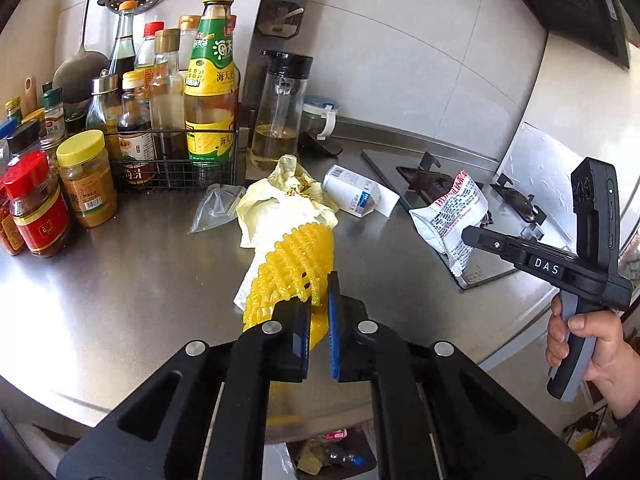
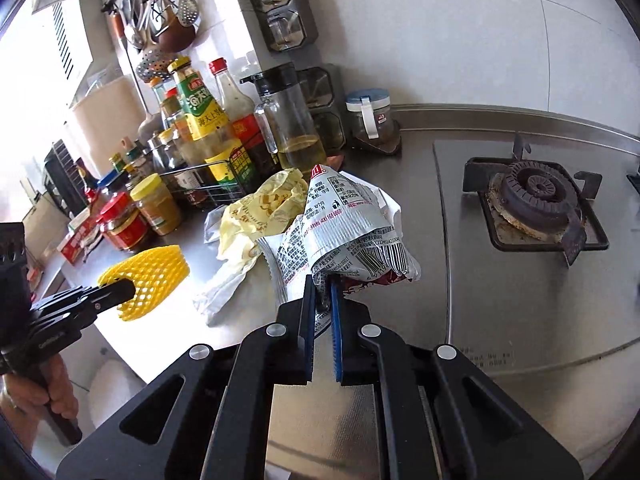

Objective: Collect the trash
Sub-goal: 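Grasp the yellow foam net with the left tool while the right grasps the snack packet, then carry the foam net and snack packet down over the bin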

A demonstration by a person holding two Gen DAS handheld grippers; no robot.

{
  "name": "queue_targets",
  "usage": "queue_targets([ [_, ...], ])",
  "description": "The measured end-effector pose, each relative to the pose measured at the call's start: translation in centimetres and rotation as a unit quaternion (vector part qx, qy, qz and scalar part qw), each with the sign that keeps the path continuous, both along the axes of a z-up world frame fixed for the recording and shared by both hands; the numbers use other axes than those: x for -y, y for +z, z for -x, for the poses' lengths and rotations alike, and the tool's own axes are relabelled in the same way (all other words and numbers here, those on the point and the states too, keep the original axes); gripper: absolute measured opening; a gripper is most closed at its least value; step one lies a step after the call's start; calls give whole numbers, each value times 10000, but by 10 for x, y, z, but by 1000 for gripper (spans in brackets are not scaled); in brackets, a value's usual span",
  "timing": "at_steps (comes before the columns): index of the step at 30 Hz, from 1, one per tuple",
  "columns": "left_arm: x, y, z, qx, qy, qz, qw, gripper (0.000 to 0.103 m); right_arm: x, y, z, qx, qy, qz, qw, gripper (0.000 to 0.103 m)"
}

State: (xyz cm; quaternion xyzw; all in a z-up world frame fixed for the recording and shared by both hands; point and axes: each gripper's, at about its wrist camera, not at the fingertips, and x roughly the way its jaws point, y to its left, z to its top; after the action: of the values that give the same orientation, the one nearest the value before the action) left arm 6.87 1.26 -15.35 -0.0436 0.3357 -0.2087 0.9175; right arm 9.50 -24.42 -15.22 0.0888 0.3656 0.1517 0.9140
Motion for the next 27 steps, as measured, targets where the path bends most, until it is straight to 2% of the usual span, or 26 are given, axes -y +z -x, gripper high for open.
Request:
queue_targets([
  [7,4,-4,62,-255,-194,-4,9995,6,2,-1,74,-236,275,-115,9993,9],
  [14,8,-30,107,-675,-318,6,9972,6,3,-29,135,-804,513,-104,9954,9],
  [20,23,-70,124,-1300,-582,-54,9898,6,-2,-74,163,-1482,710,-45,9864,9],
  [24,32,-112,118,-1790,-594,-48,9820,6,-11,-123,162,-2039,762,150,9759,9],
  [27,41,-147,108,-2091,-541,-142,9763,6,-17,-160,158,-2258,767,305,9707,9],
])
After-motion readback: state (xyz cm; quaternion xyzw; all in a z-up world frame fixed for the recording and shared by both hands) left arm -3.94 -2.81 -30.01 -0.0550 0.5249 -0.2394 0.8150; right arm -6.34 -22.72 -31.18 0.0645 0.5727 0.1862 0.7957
